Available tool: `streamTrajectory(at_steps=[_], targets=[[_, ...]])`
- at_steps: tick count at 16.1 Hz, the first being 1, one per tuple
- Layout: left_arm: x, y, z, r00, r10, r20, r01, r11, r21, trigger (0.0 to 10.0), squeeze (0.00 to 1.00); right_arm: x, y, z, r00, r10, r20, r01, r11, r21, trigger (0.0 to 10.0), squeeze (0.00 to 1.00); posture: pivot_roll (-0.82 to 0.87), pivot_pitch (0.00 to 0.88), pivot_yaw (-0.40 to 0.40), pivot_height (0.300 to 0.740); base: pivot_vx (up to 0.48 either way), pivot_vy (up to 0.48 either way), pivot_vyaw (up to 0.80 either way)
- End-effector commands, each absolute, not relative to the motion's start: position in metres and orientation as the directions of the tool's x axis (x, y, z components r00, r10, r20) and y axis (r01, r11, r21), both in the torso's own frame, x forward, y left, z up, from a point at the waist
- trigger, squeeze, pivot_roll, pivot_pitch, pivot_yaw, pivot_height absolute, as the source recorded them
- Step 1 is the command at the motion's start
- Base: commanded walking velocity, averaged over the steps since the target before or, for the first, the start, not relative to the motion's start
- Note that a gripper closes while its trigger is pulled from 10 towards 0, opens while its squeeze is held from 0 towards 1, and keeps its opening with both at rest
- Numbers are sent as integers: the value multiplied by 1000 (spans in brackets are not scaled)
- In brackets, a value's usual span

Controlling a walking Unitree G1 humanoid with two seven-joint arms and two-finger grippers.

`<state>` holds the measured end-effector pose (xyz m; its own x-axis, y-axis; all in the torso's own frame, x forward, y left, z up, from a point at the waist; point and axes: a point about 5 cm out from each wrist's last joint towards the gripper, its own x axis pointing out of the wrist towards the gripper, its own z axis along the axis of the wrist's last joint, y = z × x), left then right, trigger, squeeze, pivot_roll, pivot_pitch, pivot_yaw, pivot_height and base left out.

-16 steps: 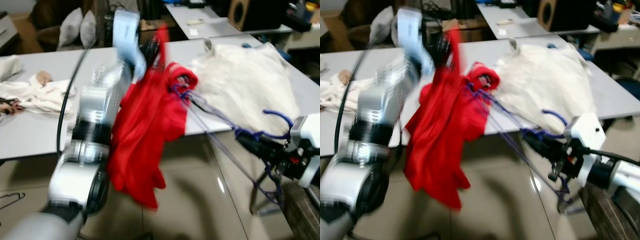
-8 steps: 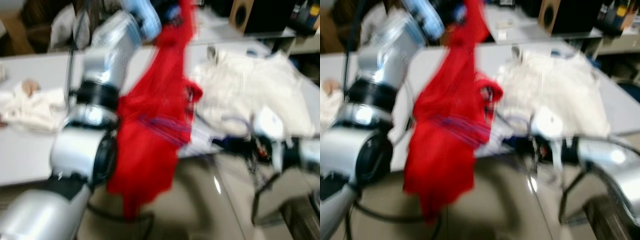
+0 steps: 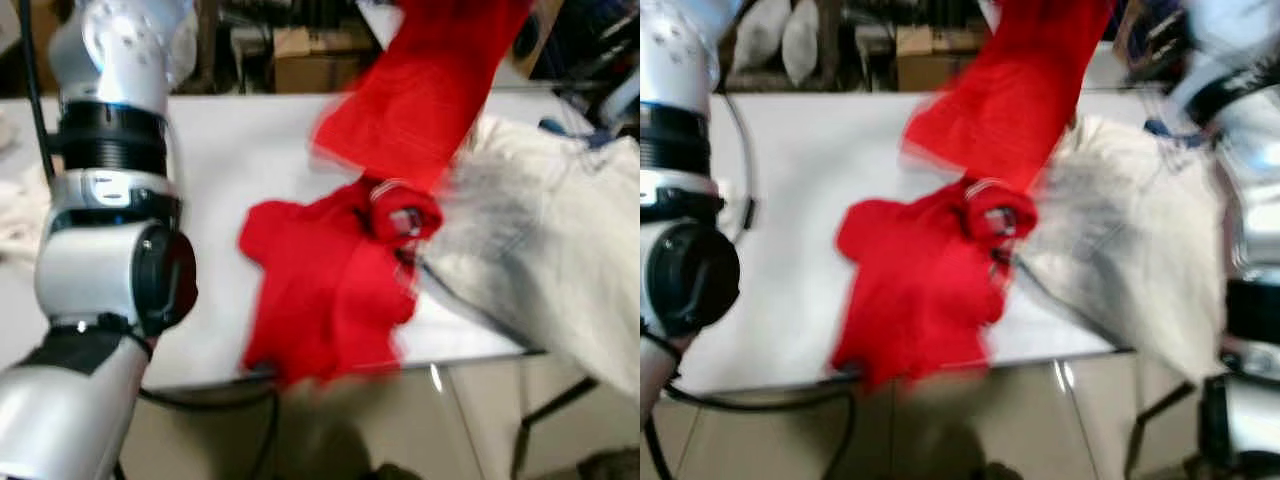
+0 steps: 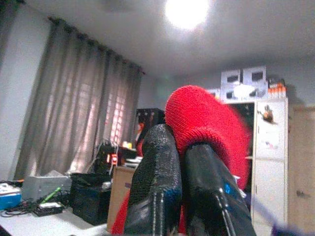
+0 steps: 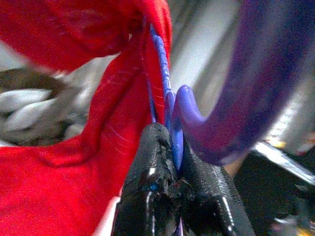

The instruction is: Hang hanger

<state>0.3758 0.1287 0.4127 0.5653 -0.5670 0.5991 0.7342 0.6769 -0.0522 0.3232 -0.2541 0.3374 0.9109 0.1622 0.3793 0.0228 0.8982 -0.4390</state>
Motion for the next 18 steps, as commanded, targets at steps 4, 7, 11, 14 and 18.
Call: streamTrajectory(at_steps=[4, 7, 11, 14, 18], targets=[[372, 125, 320, 655, -673, 343, 733, 677, -70, 10000, 0, 292, -224, 284, 855, 514, 68, -408, 748, -524, 10000, 0, -15, 0, 3, 740, 308, 0, 0], [353, 118, 280, 599, -771, 214, 794, 608, -32, 10000, 0, 261, -208, 258, 726, 676, -126, -638, 594, -489, 10000, 0, -20, 0, 7, 740, 0, 0, 0], [325, 112, 201, 522, -832, -190, 848, 529, 12, 10000, 0, 201, -223, 217, 462, 711, -531, -886, 393, -244, 10000, 0, -20, 0, -2, 740, 0, 0, 0], [324, 117, 187, 557, -779, -287, 818, 575, 27, 10000, 1000, 189, -239, 218, 431, 661, -615, -897, 389, -212, 10000, 0, -25, 0, 3, 740, 0, 0, 0], [326, 132, 187, 587, -741, -326, 792, 610, 38, 10000, 1000, 185, -263, 249, 511, 642, -571, -854, 454, -253, 10000, 0, -27, 0, 3, 740, 0, 0, 0]])
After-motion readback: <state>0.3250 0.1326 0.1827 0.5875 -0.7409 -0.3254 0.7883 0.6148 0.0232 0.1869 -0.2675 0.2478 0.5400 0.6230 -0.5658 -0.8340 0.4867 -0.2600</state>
